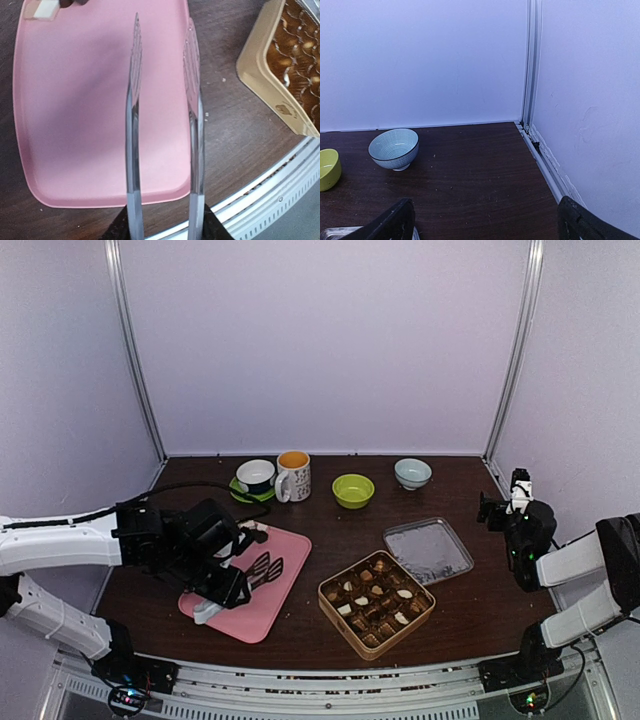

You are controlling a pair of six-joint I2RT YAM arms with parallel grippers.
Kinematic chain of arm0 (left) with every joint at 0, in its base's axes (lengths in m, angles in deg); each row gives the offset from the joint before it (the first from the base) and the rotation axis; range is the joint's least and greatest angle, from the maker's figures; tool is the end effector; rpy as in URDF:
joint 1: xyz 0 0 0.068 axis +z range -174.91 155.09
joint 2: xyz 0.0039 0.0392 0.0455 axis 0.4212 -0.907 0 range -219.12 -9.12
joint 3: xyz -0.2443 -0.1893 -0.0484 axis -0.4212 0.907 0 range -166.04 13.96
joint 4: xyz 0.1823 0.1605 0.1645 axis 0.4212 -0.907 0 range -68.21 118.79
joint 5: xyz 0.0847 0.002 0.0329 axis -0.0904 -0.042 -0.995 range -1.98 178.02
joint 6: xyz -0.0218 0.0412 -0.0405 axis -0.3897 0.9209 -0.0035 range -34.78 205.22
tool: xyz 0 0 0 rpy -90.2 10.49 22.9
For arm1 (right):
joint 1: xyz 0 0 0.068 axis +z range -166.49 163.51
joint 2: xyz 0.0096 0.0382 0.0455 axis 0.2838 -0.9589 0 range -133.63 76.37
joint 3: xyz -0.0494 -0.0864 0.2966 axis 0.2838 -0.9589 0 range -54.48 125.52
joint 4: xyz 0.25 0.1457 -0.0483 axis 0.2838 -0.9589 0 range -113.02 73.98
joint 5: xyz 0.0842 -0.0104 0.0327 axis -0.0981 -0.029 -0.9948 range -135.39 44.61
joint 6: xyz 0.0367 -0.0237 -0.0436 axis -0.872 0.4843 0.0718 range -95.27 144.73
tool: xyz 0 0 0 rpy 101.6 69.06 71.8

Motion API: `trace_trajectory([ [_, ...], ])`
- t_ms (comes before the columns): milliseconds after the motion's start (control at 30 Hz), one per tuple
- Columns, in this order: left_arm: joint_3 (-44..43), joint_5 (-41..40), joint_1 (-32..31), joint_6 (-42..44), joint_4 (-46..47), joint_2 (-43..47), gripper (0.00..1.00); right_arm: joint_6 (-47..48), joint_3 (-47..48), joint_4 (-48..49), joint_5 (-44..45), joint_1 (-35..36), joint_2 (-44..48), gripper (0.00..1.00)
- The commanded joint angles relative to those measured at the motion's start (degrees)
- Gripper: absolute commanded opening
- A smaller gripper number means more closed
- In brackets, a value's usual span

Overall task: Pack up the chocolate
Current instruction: Pick up the fake chocolate from the plate.

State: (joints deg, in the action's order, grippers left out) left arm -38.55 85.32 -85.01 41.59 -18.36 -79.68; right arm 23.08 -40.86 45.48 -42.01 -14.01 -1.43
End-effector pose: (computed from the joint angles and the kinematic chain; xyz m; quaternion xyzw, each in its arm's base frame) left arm 0.1278 -0.2179 0.2625 0.1348 0.9671 -0.1546 0.1506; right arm 0.2513 0.0081 0.1813 0.0152 0.7233 0.0036 0.6904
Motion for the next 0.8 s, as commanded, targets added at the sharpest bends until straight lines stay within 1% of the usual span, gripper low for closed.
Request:
trace_trajectory([
  [0, 0.25, -5.44, 2.27, -4.98, -5.16, 1.20, 0.41, 0.24, 0.74, 0.82, -0.20, -0.17, -0.07, 1.00],
  [67, 1.01, -6.05, 3.88, -5.20, -4.50, 1.94, 0.42, 0.22, 0.77, 0.82, -0.15, -0.22, -0.12, 1.00],
  [167, 3.49, -4.65, 7.62, -4.19, -0.58, 2.66, 0.43, 0.25, 0.70, 0.82, -0.13, -0.20, -0.05, 1.00],
  [333, 4.16, -4.59, 12.30, -0.38, 3.92, -1.27, 0.43, 0.24, 0.73, 0.82, -0.15, -0.20, -0.07, 1.00],
  [500, 2.34, -3.97, 13.77, 2.65, 9.25, -6.47, 0.44, 0.24, 0.78, 0.82, -0.24, -0.20, -0.09, 1.00],
  [767, -2.55, -2.76, 15.75, 5.85, 12.60, -16.18, 0.43, 0.16, 0.74, 0.82, -0.19, -0.19, -0.07, 1.00],
])
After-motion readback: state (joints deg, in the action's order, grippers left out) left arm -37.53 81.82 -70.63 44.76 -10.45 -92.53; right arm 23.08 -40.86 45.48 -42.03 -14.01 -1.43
